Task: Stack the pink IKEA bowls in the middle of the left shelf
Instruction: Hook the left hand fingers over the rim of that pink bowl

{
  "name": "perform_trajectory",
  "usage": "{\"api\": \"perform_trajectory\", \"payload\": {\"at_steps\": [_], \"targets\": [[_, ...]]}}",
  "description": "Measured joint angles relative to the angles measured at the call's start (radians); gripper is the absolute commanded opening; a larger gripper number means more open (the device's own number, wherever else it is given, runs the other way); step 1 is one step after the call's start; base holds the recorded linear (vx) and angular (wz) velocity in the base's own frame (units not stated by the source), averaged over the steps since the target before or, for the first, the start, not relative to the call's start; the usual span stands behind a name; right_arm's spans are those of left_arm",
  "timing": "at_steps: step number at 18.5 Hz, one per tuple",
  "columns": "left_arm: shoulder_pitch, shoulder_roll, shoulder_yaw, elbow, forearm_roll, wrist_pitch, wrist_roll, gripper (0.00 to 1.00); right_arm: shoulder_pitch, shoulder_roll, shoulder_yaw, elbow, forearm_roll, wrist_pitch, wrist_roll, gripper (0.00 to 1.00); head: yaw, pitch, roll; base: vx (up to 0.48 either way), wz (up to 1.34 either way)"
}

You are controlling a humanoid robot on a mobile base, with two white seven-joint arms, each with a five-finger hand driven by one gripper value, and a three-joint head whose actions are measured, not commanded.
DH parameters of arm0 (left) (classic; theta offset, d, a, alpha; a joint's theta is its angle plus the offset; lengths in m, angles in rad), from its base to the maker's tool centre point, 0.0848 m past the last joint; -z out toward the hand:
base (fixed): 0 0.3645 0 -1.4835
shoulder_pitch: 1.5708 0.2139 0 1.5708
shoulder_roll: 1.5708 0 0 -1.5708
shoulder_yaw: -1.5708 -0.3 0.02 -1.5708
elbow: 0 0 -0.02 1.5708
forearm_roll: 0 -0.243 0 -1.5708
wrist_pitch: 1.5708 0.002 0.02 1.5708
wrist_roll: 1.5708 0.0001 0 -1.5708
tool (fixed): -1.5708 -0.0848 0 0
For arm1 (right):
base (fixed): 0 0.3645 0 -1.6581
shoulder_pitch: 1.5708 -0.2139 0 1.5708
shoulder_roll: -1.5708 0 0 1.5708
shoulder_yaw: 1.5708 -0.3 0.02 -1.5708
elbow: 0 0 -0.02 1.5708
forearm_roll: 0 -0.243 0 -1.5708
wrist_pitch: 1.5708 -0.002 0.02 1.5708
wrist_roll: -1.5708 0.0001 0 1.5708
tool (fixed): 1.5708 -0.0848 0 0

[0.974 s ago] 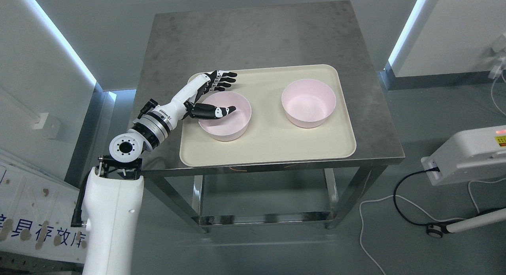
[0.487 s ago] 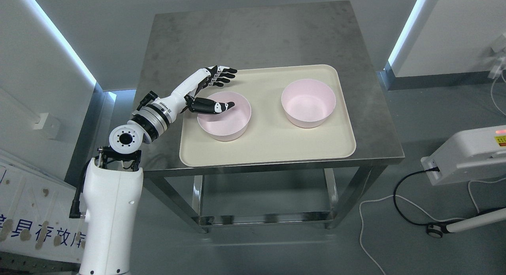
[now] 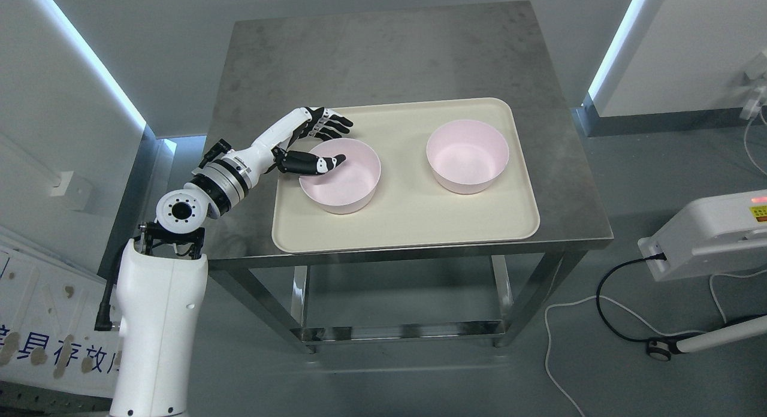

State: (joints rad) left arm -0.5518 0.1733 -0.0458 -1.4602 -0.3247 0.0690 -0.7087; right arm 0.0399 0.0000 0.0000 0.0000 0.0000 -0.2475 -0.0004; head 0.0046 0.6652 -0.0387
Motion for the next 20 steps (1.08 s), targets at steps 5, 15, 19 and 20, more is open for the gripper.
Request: {"api": "perform_trajectory", "payload": {"at_steps": [5,15,19,20], "targets": [[0.002,0.019,-0.027,0.003,-0.038,-0.07,0.0,0.27,0.0,0.0,0.0,0.0,0.0,0.0,0.0,1.0,0.0,0.0,0.0,0.0,0.0],[0.01,0.035,-0.063,0.005,-0.109,-0.191,0.004,0.06,0.0,0.0,0.0,0.0,0.0,0.0,0.0,1.0,0.0,0.0,0.0,0.0,0.0],[0.013,0.036,-0.062,0.007,-0.122,-0.223,0.003,0.01,0.0,0.0,0.0,0.0,0.0,0.0,0.0,1.0,0.0,0.0,0.0,0.0,0.0],[0.013,0.036,-0.058,0.007,-0.123,-0.235,0.0,0.0,0.0,0.0,0.0,0.0,0.0,0.0,0.0,1.0,0.0,0.0,0.0,0.0,0.0]]}}
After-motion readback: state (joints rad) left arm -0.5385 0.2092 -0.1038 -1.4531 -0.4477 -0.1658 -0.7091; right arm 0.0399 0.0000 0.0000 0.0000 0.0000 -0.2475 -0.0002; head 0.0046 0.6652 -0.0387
